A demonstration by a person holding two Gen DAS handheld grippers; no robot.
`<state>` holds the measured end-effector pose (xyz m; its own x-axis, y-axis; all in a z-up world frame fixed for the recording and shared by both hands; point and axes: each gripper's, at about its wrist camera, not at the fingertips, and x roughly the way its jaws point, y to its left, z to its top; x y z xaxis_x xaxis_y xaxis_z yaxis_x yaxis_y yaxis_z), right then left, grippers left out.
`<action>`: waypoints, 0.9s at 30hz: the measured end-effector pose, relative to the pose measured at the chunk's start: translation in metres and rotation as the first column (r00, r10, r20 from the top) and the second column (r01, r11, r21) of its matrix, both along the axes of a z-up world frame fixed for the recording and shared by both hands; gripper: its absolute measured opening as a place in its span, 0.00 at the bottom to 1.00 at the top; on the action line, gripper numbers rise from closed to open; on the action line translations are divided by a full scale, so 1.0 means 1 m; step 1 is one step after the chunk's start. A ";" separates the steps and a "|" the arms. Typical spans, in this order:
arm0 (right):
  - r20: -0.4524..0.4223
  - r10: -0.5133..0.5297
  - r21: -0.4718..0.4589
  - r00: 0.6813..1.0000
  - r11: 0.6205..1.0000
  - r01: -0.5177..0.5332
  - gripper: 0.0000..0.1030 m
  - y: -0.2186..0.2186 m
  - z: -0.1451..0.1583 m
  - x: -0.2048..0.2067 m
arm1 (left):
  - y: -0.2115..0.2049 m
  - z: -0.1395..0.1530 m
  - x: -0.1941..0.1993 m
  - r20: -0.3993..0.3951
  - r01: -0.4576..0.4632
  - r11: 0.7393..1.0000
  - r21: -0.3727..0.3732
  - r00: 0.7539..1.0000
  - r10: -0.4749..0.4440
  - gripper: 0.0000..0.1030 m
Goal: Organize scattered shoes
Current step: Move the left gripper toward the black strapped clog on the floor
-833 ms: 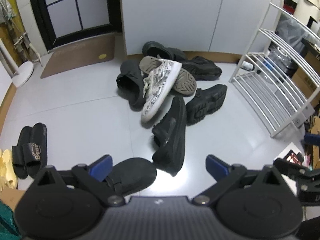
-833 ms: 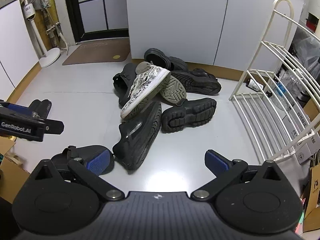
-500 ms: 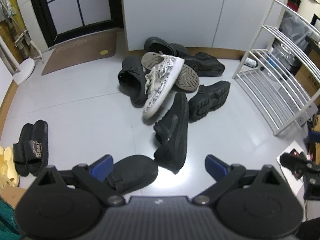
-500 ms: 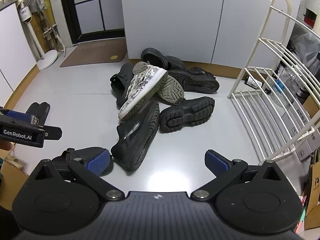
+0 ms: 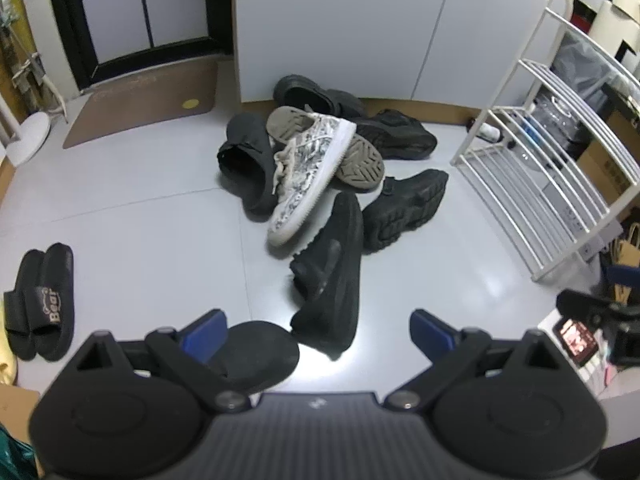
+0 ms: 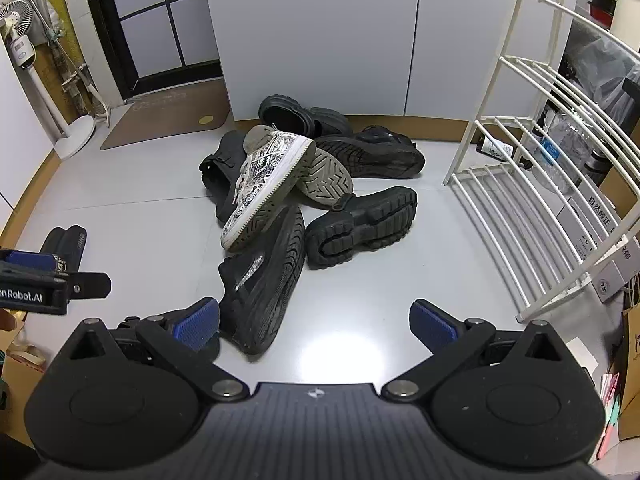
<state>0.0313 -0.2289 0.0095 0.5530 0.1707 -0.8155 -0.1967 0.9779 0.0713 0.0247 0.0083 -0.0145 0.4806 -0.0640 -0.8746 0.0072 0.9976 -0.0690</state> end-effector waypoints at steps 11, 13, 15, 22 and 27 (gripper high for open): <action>0.025 0.051 -0.038 0.998 0.998 -0.050 1.00 0.006 0.005 0.003 | 0.015 -0.005 -0.006 -0.016 -0.015 1.000 -0.025 1.000 0.015 0.96; 0.028 0.055 -0.029 0.998 0.998 -0.054 1.00 0.005 0.007 0.005 | 0.019 -0.008 -0.007 -0.023 -0.022 1.000 -0.022 0.999 0.022 0.96; 0.028 0.057 -0.019 0.998 0.998 -0.056 1.00 0.004 0.008 0.006 | 0.022 -0.010 -0.007 -0.028 -0.027 1.000 -0.014 0.999 0.027 0.96; 0.039 0.075 0.016 0.996 0.997 -0.076 1.00 0.003 0.009 0.008 | 0.035 -0.011 -0.009 -0.030 -0.051 0.998 0.029 0.998 0.052 0.96; 0.057 0.062 0.035 0.996 0.997 -0.064 1.00 0.004 0.008 0.012 | 0.046 -0.007 -0.008 -0.023 -0.078 0.996 0.043 0.997 0.079 0.96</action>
